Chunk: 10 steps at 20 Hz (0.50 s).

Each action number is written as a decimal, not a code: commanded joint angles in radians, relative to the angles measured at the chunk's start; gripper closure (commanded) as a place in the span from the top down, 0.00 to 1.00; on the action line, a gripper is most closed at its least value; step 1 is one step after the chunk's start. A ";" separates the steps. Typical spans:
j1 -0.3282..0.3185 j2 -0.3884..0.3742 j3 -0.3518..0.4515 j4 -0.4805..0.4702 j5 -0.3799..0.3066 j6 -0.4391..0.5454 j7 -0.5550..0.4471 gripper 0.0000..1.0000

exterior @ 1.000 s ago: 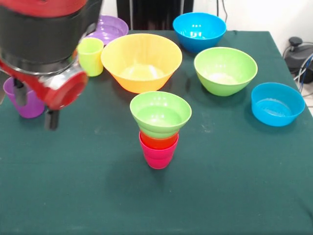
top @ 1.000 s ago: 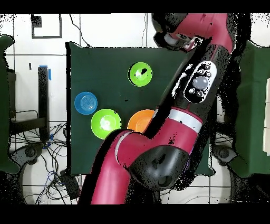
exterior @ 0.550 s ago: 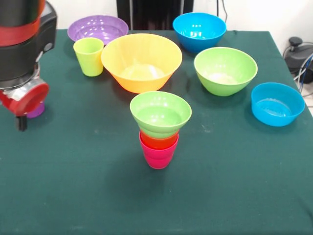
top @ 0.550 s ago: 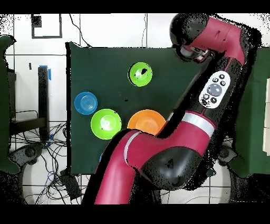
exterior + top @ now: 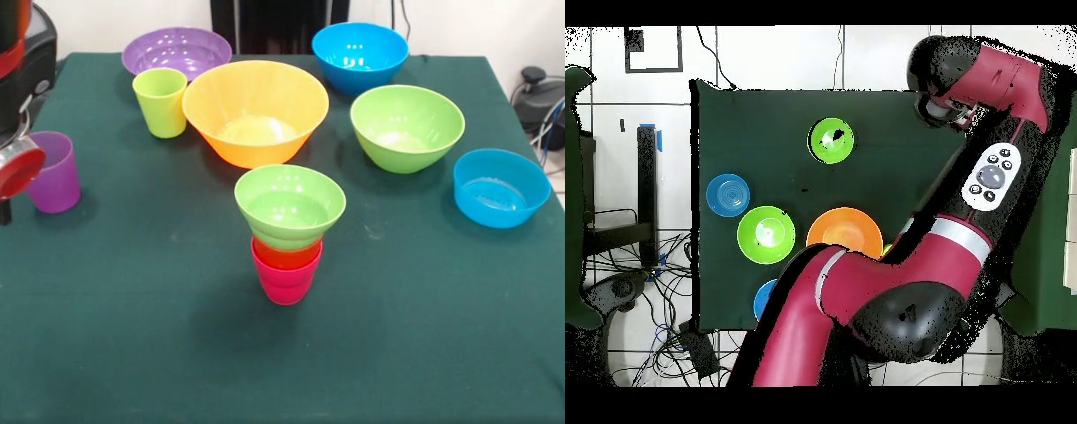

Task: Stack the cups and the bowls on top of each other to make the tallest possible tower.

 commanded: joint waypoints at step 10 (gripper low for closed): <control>0.033 -0.030 0.199 0.130 -0.063 0.132 -0.195 1.00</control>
